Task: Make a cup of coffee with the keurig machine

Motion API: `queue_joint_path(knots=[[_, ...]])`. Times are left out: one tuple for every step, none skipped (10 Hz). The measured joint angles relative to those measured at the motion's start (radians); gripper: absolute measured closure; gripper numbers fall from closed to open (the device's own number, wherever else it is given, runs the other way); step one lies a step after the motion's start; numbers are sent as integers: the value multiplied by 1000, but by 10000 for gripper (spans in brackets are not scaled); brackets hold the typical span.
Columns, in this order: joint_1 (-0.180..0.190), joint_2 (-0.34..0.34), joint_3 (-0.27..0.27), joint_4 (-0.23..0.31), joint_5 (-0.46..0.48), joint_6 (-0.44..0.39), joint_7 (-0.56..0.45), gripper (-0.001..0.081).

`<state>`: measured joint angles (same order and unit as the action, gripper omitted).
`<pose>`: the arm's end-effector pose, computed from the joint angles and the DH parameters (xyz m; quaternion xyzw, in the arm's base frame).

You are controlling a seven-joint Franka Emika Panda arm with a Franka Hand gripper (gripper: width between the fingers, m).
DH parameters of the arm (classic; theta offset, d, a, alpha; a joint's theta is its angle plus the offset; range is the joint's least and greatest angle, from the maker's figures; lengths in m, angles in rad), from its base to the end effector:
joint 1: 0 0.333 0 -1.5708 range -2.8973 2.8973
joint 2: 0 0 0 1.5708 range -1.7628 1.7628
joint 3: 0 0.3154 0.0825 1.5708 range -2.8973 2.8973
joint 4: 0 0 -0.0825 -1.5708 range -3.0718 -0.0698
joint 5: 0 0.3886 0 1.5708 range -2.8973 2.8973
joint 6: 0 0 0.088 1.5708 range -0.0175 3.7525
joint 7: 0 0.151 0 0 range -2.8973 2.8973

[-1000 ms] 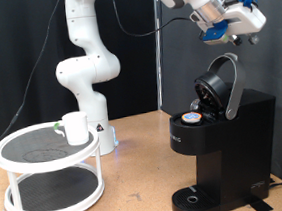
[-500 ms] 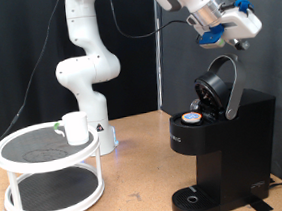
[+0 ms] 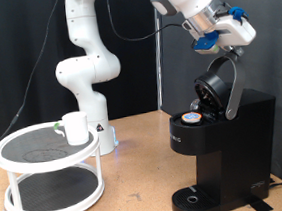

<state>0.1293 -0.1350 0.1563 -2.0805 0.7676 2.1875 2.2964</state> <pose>0.5230 0.2083 0.4825 -0.3448 0.8753 0.2758 0.1971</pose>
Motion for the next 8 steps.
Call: queue_joint_path(knots=[[-3, -3, -1, -2, 0, -2, 0, 806], [-5, -6, -3, -3, 0, -8, 0, 806], [-10, -9, -5, -5, 0, -15, 0, 806], [-15, -14, -5, -9, -4, -17, 0, 806], [-21, -21, -7, -14, -13, -17, 0, 806], [-27, -31, -8, -21, -26, -14, 0, 806], [-34, -42, -10, -29, -39, -14, 0, 806], [-44, -55, -13, -37, -55, -13, 0, 806]])
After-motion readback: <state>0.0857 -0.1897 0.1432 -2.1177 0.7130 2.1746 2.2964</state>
